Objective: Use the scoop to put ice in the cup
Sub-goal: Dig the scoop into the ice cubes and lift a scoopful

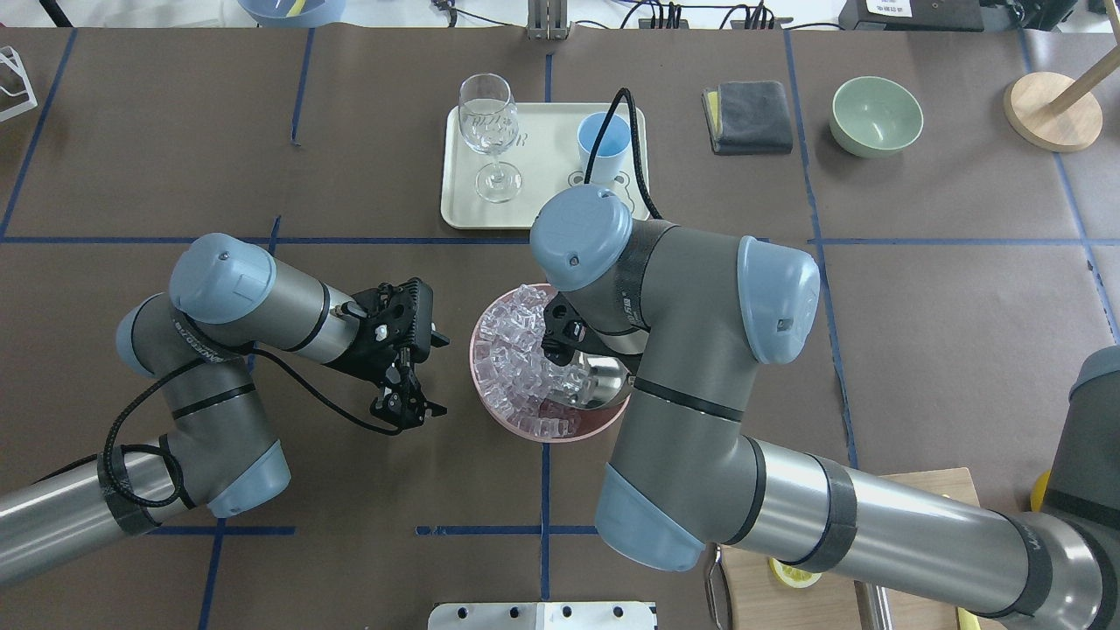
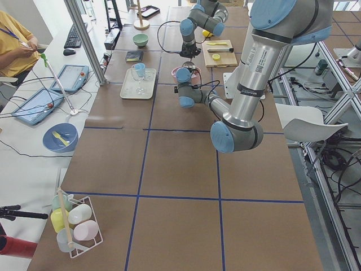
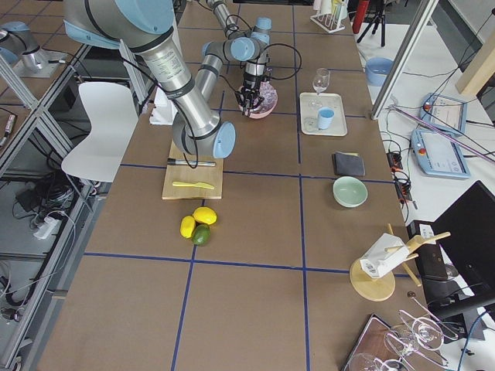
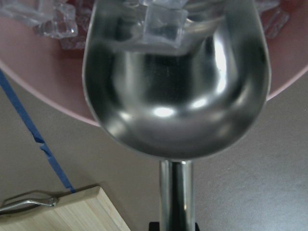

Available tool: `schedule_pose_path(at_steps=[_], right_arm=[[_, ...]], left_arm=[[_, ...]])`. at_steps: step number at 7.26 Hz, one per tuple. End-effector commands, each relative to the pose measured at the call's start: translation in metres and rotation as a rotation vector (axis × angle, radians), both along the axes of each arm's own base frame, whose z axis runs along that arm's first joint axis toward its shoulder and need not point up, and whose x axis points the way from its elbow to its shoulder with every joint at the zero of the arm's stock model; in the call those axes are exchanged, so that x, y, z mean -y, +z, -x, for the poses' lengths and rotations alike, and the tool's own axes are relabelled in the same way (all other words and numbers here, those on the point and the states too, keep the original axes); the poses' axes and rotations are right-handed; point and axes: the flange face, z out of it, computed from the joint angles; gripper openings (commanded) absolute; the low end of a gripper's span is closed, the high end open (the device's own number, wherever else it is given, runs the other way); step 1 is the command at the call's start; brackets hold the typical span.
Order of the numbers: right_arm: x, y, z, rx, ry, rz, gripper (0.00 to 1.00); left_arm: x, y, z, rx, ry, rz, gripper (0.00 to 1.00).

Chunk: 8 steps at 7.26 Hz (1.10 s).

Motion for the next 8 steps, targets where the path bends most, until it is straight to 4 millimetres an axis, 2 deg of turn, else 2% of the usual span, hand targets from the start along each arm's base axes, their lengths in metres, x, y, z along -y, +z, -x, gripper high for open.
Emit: schedule_pose_path(at_steps=[1, 3, 7, 8], right_arm=[[-0.002, -0.001, -0.008, 0.053, 0.005, 0.005, 0.00], [-0.010, 0.004, -0.028, 0.124, 0.053, -0.016, 0.00], [-0.015, -0.004, -0.031, 0.191, 0.129, -0.001, 0.00], [-0.019, -0.001, -0.026, 0.215, 0.159, 0.011, 0.00]], left_arm=[[0.001, -0.005, 0.000, -0.005, -0.002, -0.003, 1.00], [0.000, -0.006, 0.000, -0.007, -0.015, 0.054, 1.00], [0.000, -0.009, 0.001, -0.010, -0.020, 0.066, 1.00], [0.000, -0.009, 0.001, -0.010, -0.020, 0.066, 1.00]])
